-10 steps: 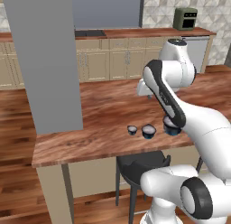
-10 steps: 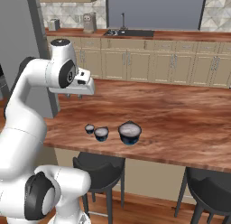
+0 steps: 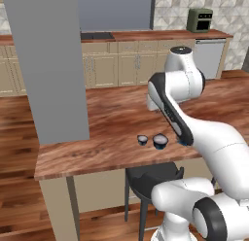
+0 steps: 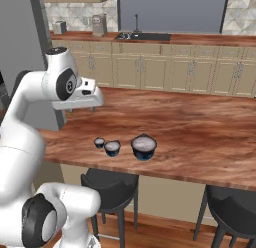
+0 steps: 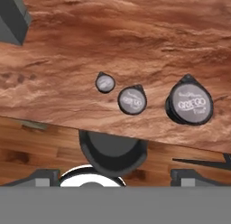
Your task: Stack the yogurt containers by placing the smaller containers on top of the larger containers.
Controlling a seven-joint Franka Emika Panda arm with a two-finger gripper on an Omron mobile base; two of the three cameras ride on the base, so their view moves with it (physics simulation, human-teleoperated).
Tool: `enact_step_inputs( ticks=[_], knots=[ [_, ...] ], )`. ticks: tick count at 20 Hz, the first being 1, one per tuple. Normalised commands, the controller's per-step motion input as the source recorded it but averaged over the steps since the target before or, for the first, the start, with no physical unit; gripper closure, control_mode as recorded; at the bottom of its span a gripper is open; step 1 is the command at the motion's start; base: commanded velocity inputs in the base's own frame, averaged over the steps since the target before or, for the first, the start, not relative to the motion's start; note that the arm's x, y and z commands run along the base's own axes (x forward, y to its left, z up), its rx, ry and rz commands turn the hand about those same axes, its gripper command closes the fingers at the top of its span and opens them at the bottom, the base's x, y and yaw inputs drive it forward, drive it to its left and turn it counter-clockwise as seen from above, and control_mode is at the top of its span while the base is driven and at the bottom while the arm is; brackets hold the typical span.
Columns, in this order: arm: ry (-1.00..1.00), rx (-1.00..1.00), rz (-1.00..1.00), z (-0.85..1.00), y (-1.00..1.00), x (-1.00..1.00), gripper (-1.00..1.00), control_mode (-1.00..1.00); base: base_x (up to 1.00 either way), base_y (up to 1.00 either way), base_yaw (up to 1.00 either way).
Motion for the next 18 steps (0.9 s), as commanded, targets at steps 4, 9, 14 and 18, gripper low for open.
enact_step_inputs(
  ticks=[4, 9, 14, 18],
  knots=[
    [0.00, -0.18, 0.06, -0.13, 0.00, -0.20, -1.00, -1.00, 0.00, 0.00, 0.00],
    [0.00, -0.04, 0.11, -0.11, -0.16, -0.35, -1.00, -1.00, 0.00, 0.00, 0.00],
    [0.00, 0.01, 0.14, -0.09, -0.24, -0.10, -1.00, -1.00, 0.00, 0.00, 0.00],
    [0.00, 0.00, 0.11, -0.11, -0.02, 0.00, -1.00, -1.00, 0.00, 0.00, 0.00]
  ],
)
